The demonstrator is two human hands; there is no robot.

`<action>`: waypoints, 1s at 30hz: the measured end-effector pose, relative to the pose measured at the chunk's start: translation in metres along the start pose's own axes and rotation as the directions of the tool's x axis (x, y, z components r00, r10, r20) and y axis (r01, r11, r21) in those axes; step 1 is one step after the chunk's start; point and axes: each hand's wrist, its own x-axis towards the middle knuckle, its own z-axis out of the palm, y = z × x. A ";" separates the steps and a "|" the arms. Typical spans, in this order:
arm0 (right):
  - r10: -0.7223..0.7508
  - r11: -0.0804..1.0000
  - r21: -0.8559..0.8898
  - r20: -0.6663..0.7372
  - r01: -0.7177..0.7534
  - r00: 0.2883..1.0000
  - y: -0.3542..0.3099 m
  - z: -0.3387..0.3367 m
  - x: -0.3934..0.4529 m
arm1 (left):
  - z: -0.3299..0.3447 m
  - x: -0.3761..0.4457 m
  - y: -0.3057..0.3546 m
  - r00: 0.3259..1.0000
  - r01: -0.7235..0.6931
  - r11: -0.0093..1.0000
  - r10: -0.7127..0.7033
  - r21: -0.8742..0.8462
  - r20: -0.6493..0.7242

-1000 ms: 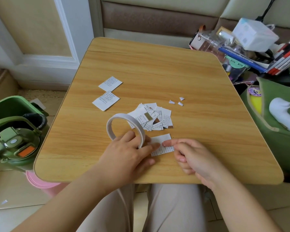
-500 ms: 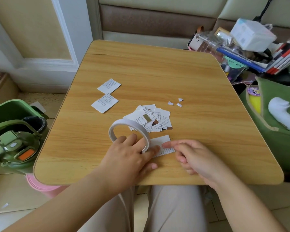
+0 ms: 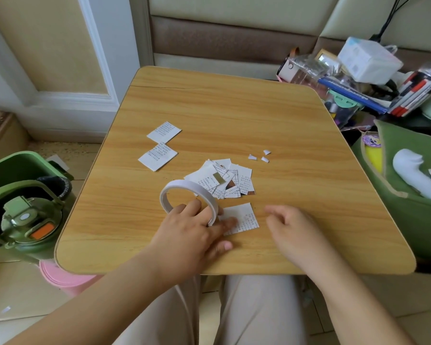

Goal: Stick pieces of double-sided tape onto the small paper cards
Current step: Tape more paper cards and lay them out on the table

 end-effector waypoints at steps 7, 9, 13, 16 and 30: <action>-0.448 0.883 -0.179 -0.052 0.433 0.892 0.015 0.005 -0.014 | 0.000 0.000 0.001 1.000 0.003 1.000 -0.003 0.004 -0.002; -0.470 0.861 -0.231 -0.017 0.454 0.883 0.019 0.010 -0.014 | 0.001 0.000 0.001 1.000 0.004 1.000 -0.004 0.011 -0.004; -0.511 0.804 -0.375 -0.041 0.460 0.859 0.020 0.015 -0.014 | 0.001 -0.001 0.000 1.000 0.004 1.000 -0.004 0.011 0.007; -0.518 0.782 -0.435 -0.054 0.447 0.854 0.024 0.018 -0.011 | 0.001 0.000 0.000 1.000 0.000 1.000 0.000 0.009 0.011; -0.555 0.794 -0.330 -0.051 0.511 0.830 0.034 0.022 -0.006 | 0.000 -0.001 -0.001 0.999 -0.005 1.000 0.005 0.001 0.033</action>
